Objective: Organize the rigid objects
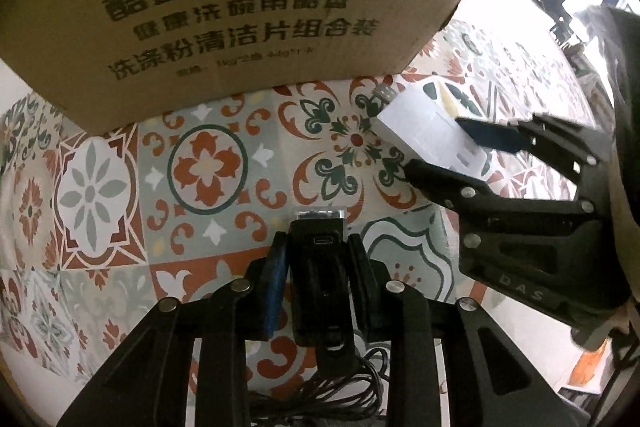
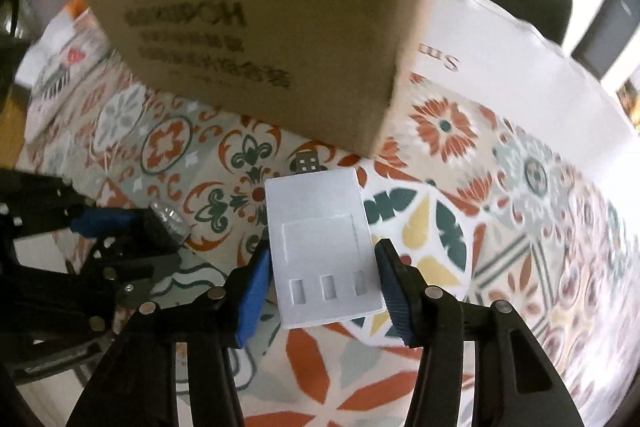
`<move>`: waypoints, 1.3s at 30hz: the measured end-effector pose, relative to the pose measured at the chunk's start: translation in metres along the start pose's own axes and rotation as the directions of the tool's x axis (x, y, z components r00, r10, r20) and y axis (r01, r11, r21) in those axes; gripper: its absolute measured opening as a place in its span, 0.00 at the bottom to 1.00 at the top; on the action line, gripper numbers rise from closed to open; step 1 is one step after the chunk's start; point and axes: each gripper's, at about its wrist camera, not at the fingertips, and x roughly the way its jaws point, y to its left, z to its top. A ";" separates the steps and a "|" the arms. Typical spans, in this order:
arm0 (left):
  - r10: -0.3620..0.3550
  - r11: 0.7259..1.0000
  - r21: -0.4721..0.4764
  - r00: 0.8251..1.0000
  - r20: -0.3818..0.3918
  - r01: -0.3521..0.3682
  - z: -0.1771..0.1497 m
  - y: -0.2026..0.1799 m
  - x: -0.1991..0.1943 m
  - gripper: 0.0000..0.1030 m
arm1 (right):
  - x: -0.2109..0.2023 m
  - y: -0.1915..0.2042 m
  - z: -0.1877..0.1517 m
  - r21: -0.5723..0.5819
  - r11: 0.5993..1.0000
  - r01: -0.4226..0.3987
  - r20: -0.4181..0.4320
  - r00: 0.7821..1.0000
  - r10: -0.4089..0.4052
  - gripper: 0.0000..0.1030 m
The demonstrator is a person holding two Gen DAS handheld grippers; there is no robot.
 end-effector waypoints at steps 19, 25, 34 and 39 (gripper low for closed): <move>-0.030 0.999 0.017 0.990 0.138 0.028 -0.005 -0.016 -0.053 0.28 | -0.055 -0.012 -0.023 0.213 0.977 0.017 0.081 0.996 -0.035 0.48; -0.045 0.999 0.018 0.982 0.184 0.043 -0.004 -0.018 -0.074 0.28 | -0.075 -0.007 -0.019 0.222 0.975 0.029 0.113 0.992 -0.055 0.48; -0.055 0.998 0.027 0.959 0.277 0.049 -0.001 -0.015 -0.116 0.28 | -0.112 0.004 -0.007 0.224 0.973 0.052 0.188 0.978 -0.096 0.48; -0.049 0.999 0.025 0.943 0.330 0.043 0.001 -0.015 -0.138 0.28 | -0.134 0.013 0.001 0.220 0.974 0.061 0.241 0.964 -0.115 0.48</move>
